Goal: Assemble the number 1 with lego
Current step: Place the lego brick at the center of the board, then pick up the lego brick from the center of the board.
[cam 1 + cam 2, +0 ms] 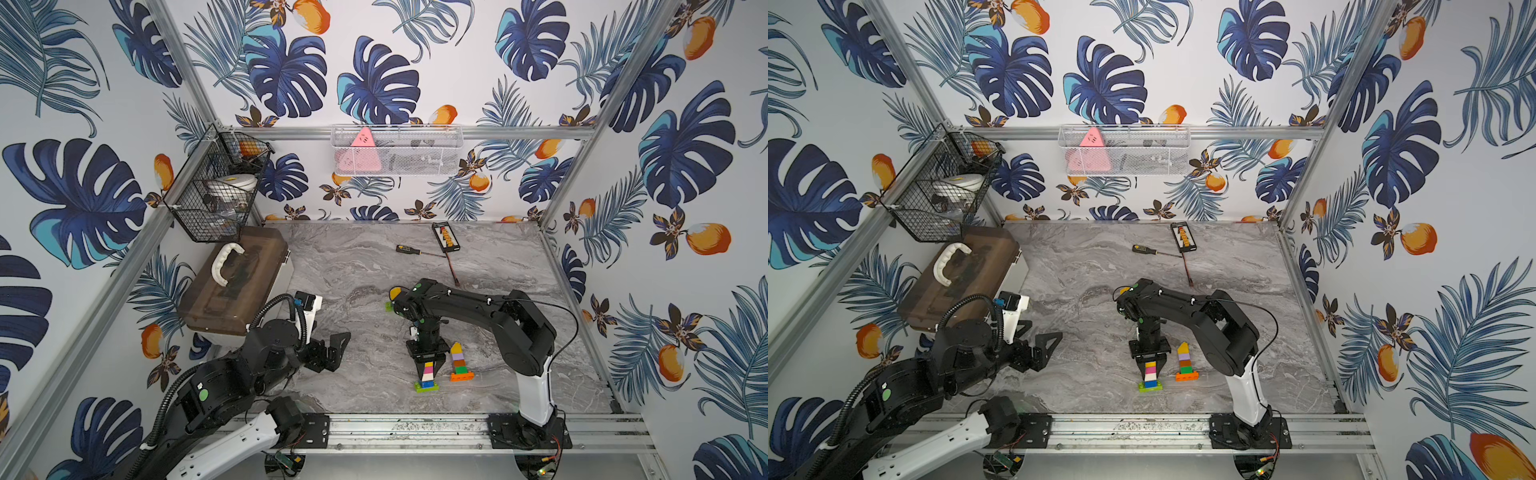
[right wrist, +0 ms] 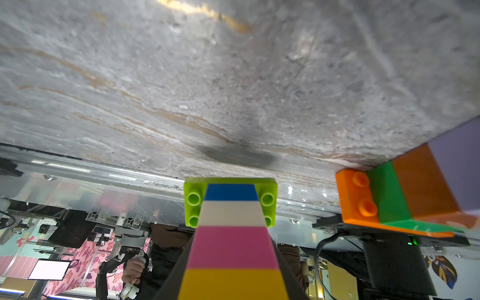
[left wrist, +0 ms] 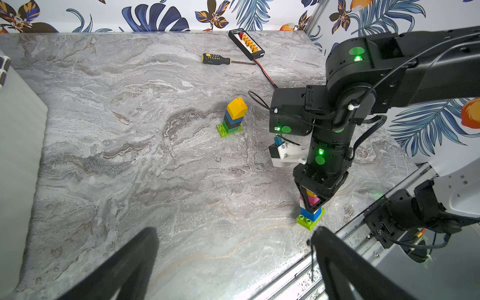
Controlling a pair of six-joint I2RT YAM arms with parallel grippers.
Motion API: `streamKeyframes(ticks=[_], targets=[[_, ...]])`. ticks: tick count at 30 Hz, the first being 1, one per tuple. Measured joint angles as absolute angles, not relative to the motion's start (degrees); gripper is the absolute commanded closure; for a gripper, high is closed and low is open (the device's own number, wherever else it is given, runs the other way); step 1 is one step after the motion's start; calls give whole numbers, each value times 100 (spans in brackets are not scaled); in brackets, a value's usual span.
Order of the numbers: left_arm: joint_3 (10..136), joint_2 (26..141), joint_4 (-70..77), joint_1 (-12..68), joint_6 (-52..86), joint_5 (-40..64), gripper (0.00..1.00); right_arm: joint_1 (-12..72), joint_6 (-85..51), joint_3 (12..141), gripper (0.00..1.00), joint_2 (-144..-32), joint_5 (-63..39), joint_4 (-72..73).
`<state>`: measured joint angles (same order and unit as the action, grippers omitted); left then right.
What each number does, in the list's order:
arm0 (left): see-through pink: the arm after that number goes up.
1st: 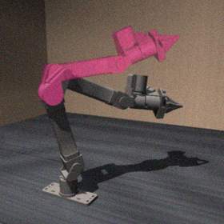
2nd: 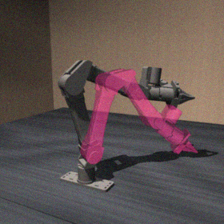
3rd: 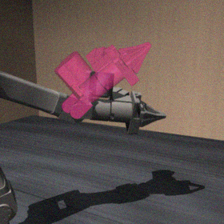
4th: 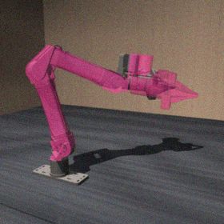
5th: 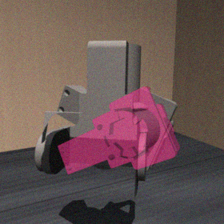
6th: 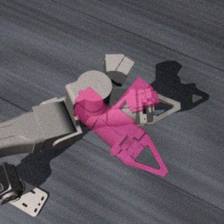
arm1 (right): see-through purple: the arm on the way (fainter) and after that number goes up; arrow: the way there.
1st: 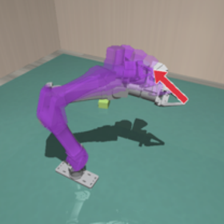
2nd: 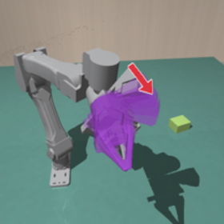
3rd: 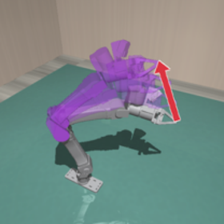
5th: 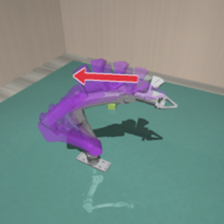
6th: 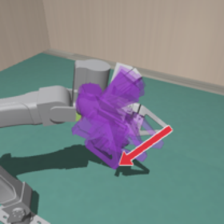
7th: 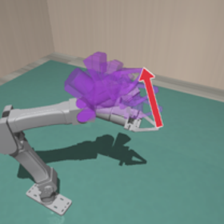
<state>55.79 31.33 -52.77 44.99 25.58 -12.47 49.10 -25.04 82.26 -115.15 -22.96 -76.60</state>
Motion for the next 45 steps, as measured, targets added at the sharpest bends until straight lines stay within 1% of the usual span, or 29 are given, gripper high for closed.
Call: streamKeyframes(ticks=[4, 10, 12, 14, 16, 22, 25, 28, 30, 34, 36, 39, 45], targets=[[5579, 3177, -5277, 4499, 2558, -1247, 1, 4742, -2394, 8136, 71, -11507, -2296, -7651], [5581, 3179, -5280, 4499, 2558, -1251, 1, 4672, -2307, 8134, 63, -11570, -2296, -7631], [5581, 3179, -5280, 4499, 2558, -1253, 1, 4593, -2307, 8138, 57, -11583, -2268, -7625], [5581, 3173, -5280, 4499, 2558, -1269, 1, 4517, -2307, 8167, 54, -11664, -2233, -7625], [5581, 3159, -5280, 4499, 2558, -1271, 1, 4416, -2316, 8169, 46, -11738, -2180, -7605], [5579, 3107, -5280, 4499, 2558, -1282, 1, 4237, -2464, 8471, 37, -11640, -1925, -7618], [5579, 3094, -5280, 4499, 2558, -1291, 1, 4198, -2644, 8890, 22, -11281, -1634, -7734], [5579, 3096, -5280, 4499, 2558, -1288, 1, 4130, -2856, 9509, 1, -10951, -1096, -7835], [5579, 3100, -5277, 4499, 2558, -1288, 1, 4119, -3002, 9819, 0, -10722, -692, -7738], [5579, 3107, -5280, 4499, 2558, -1293, 1, 4128, -3212, 10031, 0, -10479, -270, -7255], [5579, 3109, -5280, 4499, 2558, -1304, 1, 4195, -3210, 10337, 0, -10694, 64, -7043], [5579, 3133, -5280, 4499, 2561, -1330, 1, 4403, -3286, 10860, 4, -11242, 342, -6936], [5581, 3221, -5280, 4499, 2561, -1334, 1, 4904, -3686, 11244, 9, -12011, 919, -6716]])
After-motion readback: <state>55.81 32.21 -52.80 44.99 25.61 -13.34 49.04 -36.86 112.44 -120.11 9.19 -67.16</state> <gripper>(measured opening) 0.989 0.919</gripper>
